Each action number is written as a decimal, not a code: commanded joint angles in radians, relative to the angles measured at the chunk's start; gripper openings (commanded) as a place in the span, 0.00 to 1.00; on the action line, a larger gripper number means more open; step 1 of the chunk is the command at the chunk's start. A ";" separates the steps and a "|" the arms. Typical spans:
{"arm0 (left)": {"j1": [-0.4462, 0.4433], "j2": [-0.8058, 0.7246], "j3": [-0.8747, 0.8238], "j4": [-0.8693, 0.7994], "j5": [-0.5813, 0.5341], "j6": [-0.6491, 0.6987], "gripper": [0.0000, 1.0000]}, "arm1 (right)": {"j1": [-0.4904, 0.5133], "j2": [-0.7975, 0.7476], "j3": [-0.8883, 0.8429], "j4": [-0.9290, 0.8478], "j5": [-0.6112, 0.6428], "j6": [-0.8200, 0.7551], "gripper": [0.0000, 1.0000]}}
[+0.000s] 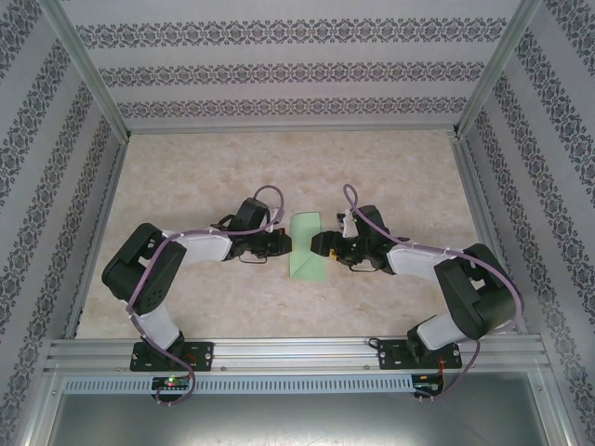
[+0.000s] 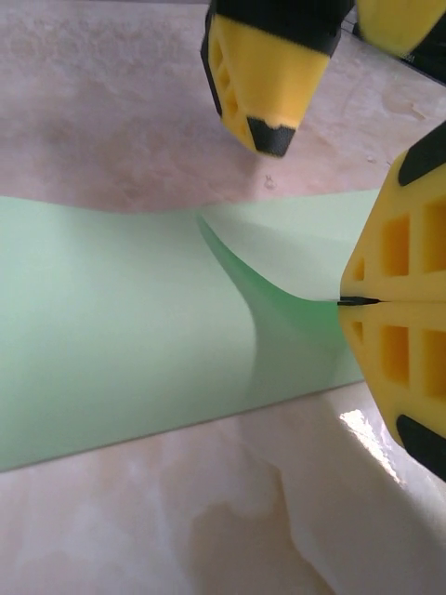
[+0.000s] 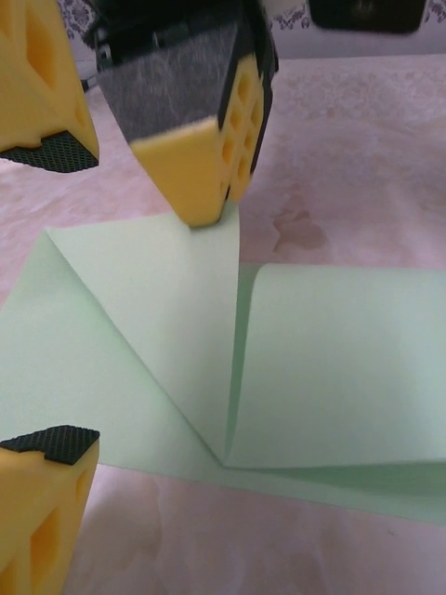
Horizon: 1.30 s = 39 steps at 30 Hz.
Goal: Fold a paper plane with a square sheet of paper (fold left side to right side)
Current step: Turn over the paper at the center of the table.
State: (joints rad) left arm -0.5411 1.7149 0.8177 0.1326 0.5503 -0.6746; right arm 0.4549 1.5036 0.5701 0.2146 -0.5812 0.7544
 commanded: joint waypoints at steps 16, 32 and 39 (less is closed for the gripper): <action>0.000 -0.088 -0.048 0.000 -0.033 0.019 0.05 | 0.022 0.068 0.031 0.068 -0.019 0.032 0.72; -0.001 -0.100 -0.066 0.009 -0.042 0.010 0.14 | 0.051 0.153 0.073 0.192 -0.086 0.067 0.47; 0.004 -0.174 -0.061 -0.034 -0.079 0.005 0.35 | 0.050 0.160 0.087 0.159 -0.076 0.032 0.13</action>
State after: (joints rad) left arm -0.5411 1.5990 0.7628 0.1143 0.4950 -0.6704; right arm 0.4957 1.6535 0.6277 0.3717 -0.6476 0.8135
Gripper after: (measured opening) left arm 0.342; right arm 0.150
